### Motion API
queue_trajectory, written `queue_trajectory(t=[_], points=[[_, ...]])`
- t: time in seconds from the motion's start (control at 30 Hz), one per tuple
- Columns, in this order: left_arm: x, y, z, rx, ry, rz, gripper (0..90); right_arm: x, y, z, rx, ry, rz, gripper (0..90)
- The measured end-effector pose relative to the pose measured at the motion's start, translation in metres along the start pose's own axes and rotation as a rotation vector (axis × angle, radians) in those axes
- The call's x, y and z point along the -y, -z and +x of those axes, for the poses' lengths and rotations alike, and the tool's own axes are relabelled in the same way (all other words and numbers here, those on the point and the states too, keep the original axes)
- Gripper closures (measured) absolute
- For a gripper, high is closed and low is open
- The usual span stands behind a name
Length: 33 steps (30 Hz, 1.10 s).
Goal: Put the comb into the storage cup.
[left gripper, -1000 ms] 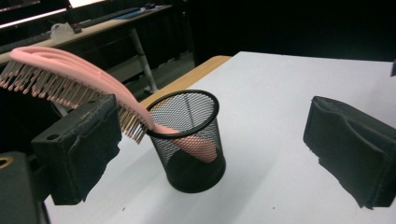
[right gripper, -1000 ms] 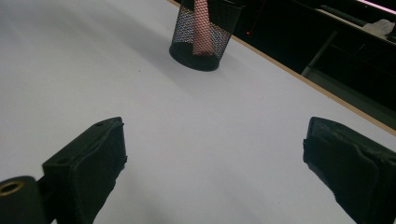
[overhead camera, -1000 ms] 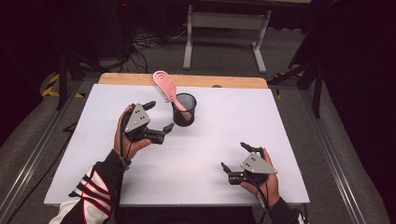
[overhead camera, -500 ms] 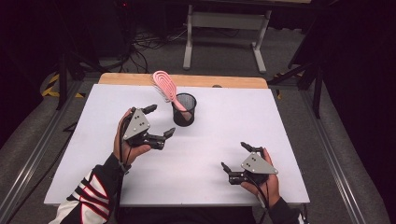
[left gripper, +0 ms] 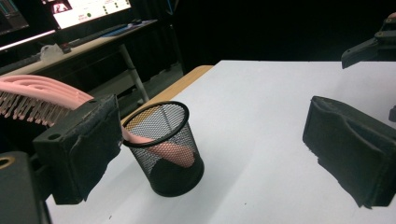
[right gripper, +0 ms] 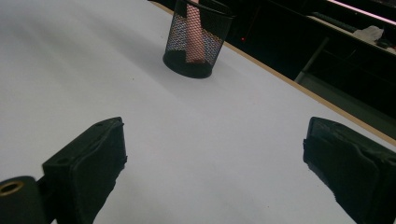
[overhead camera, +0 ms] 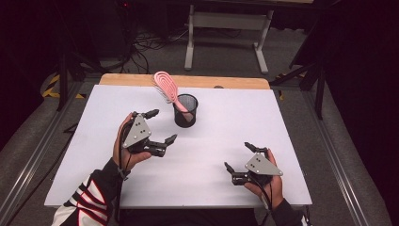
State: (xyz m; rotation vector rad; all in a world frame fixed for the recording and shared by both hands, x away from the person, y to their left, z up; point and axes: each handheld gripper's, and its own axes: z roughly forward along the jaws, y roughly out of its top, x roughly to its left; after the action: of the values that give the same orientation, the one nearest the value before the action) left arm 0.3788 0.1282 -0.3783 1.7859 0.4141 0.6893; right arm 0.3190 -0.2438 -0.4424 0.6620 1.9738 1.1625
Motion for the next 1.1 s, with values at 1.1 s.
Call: queue_trajectory(t=[1.1], points=[[0.016,0.023,-0.008,-0.001,-0.049,0.043,5.7,-0.003,0.005,-0.004,0.015,-0.008,-0.022,6.8]])
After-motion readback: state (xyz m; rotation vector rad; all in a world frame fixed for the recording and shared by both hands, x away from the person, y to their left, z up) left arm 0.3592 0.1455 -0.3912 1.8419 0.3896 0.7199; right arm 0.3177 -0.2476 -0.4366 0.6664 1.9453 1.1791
